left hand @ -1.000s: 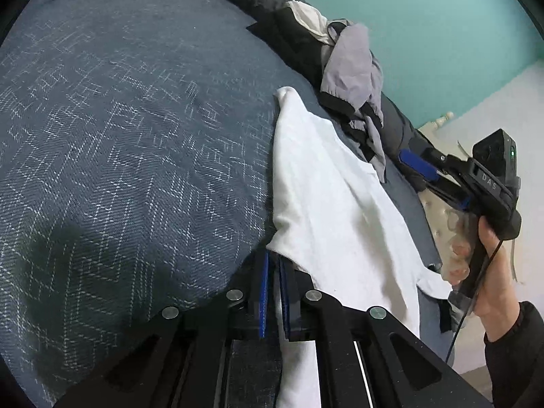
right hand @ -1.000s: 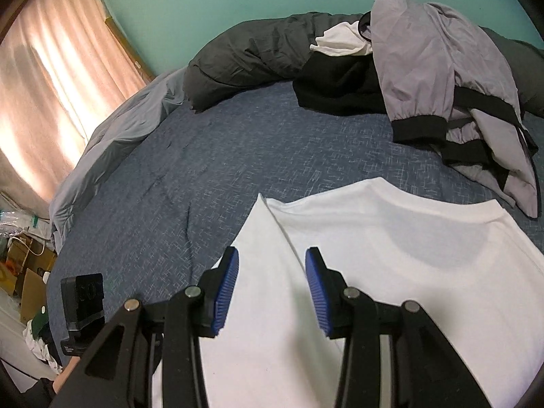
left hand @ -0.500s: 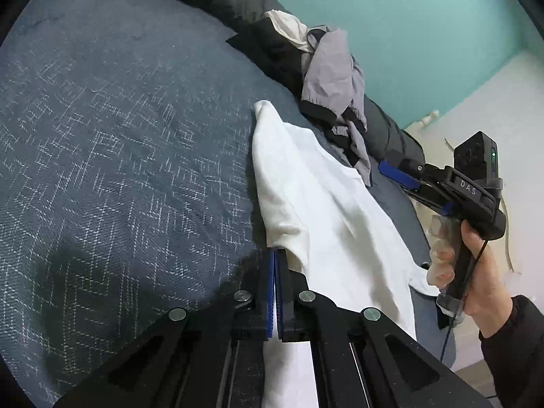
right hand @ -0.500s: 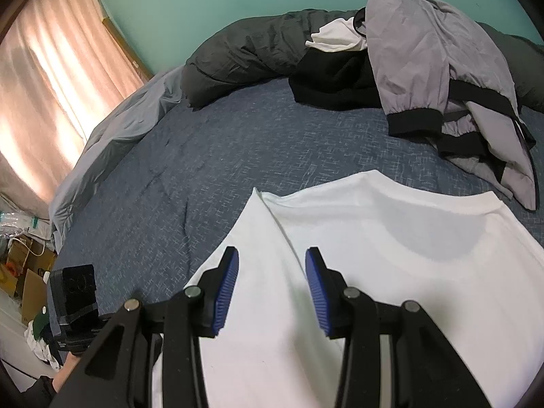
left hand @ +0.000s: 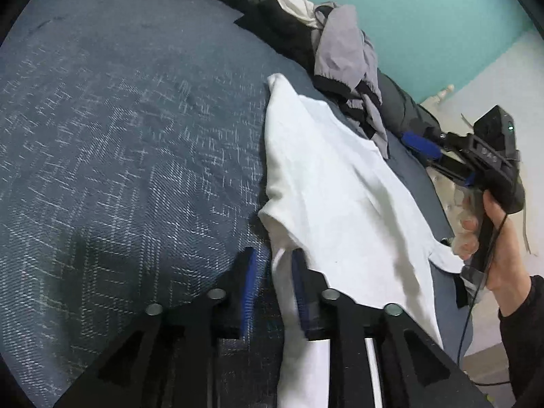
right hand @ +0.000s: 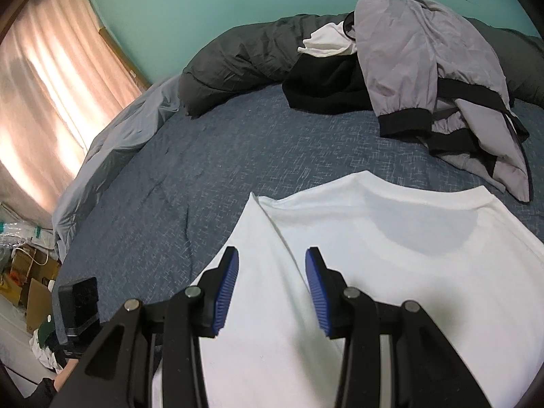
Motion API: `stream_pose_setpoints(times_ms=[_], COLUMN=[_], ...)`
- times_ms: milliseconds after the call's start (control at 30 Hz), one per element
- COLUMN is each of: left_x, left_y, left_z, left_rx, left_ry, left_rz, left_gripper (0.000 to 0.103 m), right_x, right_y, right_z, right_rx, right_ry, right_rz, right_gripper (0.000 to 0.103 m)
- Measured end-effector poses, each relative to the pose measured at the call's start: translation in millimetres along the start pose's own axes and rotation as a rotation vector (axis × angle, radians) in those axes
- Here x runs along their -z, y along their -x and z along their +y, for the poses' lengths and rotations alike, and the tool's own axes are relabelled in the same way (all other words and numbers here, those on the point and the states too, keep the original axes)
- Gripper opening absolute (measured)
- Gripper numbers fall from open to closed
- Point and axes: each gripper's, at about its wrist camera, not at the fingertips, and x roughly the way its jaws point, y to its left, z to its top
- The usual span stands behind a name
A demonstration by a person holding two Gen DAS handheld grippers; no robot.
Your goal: Fold clothes
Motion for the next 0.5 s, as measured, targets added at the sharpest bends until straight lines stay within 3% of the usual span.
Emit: stream_pose_setpoints(times_ms=[200,300,500], left_x=[-5.8,-9.4,-12.0], left_y=[-4.8,-3.6,13.2], left_z=[4.7,8.4,9.5], left_rx=[0.015,0.035,-0.011], left_ry=[0.002,0.013,0.019], left_rz=[-0.03,-0.055,-0.126], left_gripper=[0.024,0.005,0.005], right_x=[0.0,0.4,3.5], right_y=[2.1,1.2,-1.4], right_z=[-3.2,-4.3,-2.7], right_rx=[0.009,0.01,0.007], right_ry=[-0.004,-0.009,-0.001], right_rz=[-0.002,0.0,0.01], right_gripper=[0.041,0.041,0.041])
